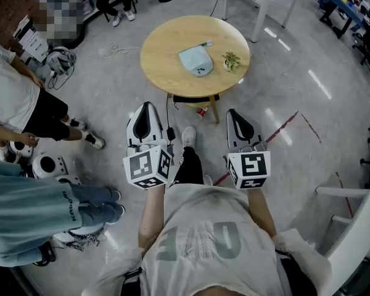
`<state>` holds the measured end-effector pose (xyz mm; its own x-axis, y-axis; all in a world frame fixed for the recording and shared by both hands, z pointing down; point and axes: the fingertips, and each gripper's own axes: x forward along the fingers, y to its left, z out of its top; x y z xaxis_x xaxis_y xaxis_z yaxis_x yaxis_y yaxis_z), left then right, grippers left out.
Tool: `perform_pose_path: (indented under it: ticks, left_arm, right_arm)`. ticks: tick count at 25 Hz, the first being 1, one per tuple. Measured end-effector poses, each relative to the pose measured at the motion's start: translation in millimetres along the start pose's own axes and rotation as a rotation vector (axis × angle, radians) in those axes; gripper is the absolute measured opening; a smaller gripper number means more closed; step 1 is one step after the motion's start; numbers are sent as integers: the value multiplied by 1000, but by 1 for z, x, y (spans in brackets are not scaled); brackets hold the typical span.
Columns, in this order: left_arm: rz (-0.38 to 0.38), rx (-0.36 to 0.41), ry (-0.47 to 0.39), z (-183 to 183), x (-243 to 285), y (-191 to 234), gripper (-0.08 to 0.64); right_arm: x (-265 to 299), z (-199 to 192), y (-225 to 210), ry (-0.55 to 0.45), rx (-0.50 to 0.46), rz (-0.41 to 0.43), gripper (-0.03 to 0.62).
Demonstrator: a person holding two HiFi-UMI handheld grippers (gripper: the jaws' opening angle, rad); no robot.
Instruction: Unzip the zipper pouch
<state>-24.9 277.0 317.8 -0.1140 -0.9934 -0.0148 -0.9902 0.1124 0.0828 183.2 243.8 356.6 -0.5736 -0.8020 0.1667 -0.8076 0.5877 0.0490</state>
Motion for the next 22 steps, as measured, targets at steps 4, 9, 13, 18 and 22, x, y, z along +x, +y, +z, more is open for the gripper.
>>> perform_pose_path:
  ticks: [4, 9, 13, 18, 22]
  left_arm:
    - [-16, -3, 3, -4, 33, 2, 26]
    - [-30, -14, -10, -2, 79, 11, 26]
    - [-35, -34, -14, -7, 118, 24, 26]
    - [-50, -15, 2, -9, 180, 44, 26]
    - [-76, -32, 17, -14, 239, 59, 26]
  right_arm:
    - [23, 0, -8, 12, -23, -11, 29]
    - [64, 10, -24, 10, -68, -47, 29]
    - [105, 14, -36, 18, -85, -81, 29]
    - [164, 24, -50, 46, -96, -113, 29]
    - [216, 34, -63, 62, -92, -145, 29]
